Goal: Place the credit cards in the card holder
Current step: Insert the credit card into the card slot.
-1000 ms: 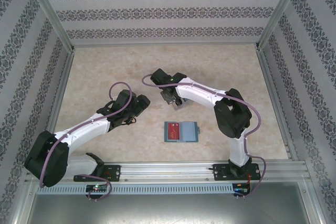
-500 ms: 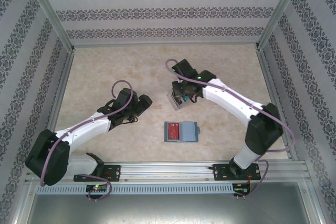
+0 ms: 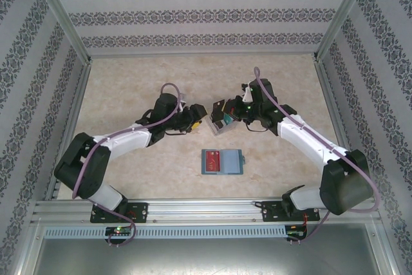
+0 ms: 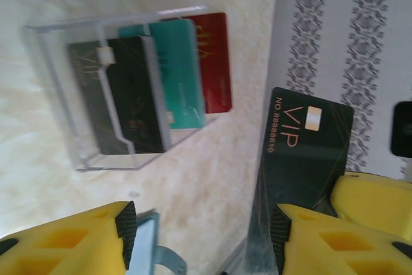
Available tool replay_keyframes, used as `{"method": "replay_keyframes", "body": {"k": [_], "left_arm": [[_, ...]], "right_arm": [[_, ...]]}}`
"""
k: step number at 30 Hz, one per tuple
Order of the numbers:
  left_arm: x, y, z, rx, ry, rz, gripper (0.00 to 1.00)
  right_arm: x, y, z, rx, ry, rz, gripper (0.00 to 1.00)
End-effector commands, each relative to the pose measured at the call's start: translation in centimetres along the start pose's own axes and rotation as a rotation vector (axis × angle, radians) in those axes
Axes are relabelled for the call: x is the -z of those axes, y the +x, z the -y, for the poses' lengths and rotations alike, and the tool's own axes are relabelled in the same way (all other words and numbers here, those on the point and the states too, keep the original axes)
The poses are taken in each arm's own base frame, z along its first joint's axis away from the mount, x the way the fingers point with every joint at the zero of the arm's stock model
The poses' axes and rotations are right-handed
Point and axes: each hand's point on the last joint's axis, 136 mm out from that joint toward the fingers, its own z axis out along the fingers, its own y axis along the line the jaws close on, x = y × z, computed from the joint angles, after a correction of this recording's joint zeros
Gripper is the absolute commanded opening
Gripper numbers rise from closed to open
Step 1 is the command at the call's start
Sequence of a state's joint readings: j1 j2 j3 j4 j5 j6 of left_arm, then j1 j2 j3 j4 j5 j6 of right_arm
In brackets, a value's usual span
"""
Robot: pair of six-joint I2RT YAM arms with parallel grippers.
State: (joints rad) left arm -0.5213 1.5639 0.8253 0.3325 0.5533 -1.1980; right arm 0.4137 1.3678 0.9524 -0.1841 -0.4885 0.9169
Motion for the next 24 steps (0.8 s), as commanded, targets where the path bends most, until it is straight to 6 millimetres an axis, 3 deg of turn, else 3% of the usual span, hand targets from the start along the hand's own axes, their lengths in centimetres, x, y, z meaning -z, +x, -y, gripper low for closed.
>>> {"method": "replay_keyframes", "body": {"k": [1,7,16,20,24], "left_arm": [[0.1,-0.5,4.7,-0.050,0.176,-0.039,0.59],[0.3,-0.5,5.7,-0.066,0.204,-0.051,0.52],[1.2,-0.5,6.6,-0.047,0.212,-0.039,0.07],[1.4,-0.5,6.3,-0.002,0.189,-0.037,0.00],[1.6,-0.3,5.9,0.106,0.165,-0.041,0.00]], "right_arm": [[0.4,0.2,-1.7,-0.053,-0.113,-0.034,0.00],[0.2,0.5,-1.0,-0.079,-0.121,-0.059,0.00],[-0.1,0.9,0.6,-0.123,-0.111,-0.094,0.00],[0.0,0.8,0.8,-0.120,-0.107,-0.089,0.04],[0.1,0.8,1.0,-0.119,-0.095,-0.080,0.18]]}}
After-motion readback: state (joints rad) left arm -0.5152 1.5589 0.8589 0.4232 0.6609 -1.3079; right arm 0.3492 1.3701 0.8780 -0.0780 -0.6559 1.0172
